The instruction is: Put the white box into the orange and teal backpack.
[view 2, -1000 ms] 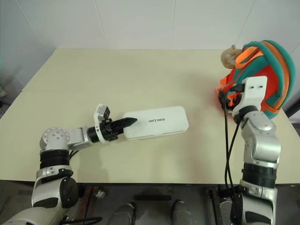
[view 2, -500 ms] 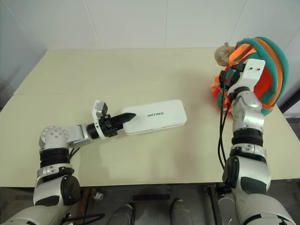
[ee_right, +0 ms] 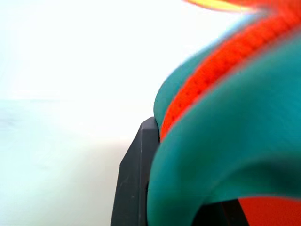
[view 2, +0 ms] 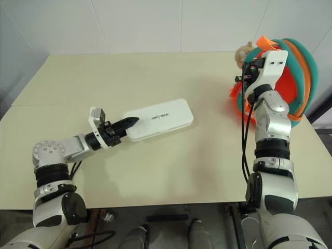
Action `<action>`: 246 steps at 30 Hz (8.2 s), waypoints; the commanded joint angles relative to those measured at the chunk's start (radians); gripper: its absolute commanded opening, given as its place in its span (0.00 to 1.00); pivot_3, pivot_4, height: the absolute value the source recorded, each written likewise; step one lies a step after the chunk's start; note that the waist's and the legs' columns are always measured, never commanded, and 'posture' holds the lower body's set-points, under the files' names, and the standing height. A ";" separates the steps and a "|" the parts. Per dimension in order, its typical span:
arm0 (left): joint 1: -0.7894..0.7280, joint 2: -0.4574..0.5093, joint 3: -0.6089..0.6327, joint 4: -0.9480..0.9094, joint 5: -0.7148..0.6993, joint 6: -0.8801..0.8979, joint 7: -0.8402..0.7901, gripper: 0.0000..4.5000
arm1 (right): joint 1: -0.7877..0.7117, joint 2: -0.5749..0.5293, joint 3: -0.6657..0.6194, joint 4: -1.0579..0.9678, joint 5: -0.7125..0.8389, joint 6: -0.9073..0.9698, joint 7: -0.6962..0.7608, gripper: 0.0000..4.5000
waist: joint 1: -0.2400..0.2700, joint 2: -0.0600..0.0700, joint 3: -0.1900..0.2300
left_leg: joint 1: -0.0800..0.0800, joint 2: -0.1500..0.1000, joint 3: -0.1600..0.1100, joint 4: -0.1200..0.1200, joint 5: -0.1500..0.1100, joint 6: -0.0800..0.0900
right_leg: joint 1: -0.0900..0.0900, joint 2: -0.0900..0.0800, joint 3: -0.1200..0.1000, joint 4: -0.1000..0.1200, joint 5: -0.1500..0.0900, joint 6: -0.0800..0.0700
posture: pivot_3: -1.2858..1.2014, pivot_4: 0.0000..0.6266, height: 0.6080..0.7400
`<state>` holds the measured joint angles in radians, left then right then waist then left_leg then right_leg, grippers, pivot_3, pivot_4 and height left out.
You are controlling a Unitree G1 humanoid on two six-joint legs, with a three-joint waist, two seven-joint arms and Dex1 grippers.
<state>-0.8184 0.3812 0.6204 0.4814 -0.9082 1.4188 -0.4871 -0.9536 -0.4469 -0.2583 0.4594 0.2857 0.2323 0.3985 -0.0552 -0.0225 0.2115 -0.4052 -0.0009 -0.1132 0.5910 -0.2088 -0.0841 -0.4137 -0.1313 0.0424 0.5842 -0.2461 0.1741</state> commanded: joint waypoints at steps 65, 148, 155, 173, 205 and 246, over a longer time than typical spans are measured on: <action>-0.133 0.484 -0.227 0.262 0.177 -0.821 -1.127 0.30 | 0.431 -0.339 0.179 -0.878 0.478 0.338 0.699 0.00 | 0.025 -0.004 0.002 | -0.001 0.001 0.000 0.005 -0.004 0.003 | -0.001 0.000 -0.001 0.003 -0.004 -0.002 | 0.52 0.24 1.00; -0.290 0.279 -0.958 -0.154 0.526 -0.978 -0.758 0.29 | 0.398 -0.243 0.250 -0.760 0.384 0.310 0.698 0.00 | 0.029 -0.004 0.002 | 0.000 0.001 0.000 0.009 -0.005 0.004 | 0.000 0.001 -0.001 0.007 -0.006 -0.002 | 0.52 0.24 1.00; -0.298 0.165 -0.970 -0.177 0.629 -0.892 -0.682 0.51 | 0.399 -0.239 0.249 -0.765 0.382 0.316 0.684 0.00 | 0.029 -0.004 0.002 | 0.001 0.001 0.000 0.014 -0.005 0.004 | 0.003 0.001 -0.001 0.006 -0.005 -0.002 | 0.52 0.24 1.00; -0.283 0.362 -0.728 -0.201 0.560 -0.858 -0.830 1.00 | 0.409 -0.240 0.247 -0.761 0.378 0.309 0.674 0.00 | 0.026 -0.004 0.002 | 0.000 0.001 0.000 0.011 -0.005 0.004 | 0.000 0.001 0.000 0.007 -0.005 -0.002 | 0.52 0.24 1.00; -0.033 0.330 -0.693 -0.728 0.349 -0.618 -0.577 0.60 | 0.396 -0.216 0.254 -0.748 0.353 0.304 0.675 0.00 | 0.027 -0.004 0.002 | 0.001 0.001 0.000 0.014 -0.005 0.004 | 0.002 0.001 0.000 0.006 -0.006 -0.003 | 0.52 0.24 1.00; -0.244 0.396 -1.034 0.162 0.867 -0.981 -0.834 0.04 | 0.636 -0.090 0.180 -0.914 0.547 0.296 0.545 0.00 | 0.026 -0.004 0.002 | 0.001 0.001 0.000 0.012 -0.005 0.004 | 0.001 0.001 0.000 0.005 -0.006 -0.003 | 0.52 0.24 1.00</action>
<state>-1.0814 0.7744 -0.3921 0.6058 -0.1070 0.4559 -1.3271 -0.3058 -0.5289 -0.0480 -0.4362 0.8184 0.5475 0.9441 -0.0290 -0.0265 0.2138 -0.4047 0.0002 -0.1134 0.6032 -0.2139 -0.0796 -0.4123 -0.1304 0.0421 0.5896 -0.2520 0.1709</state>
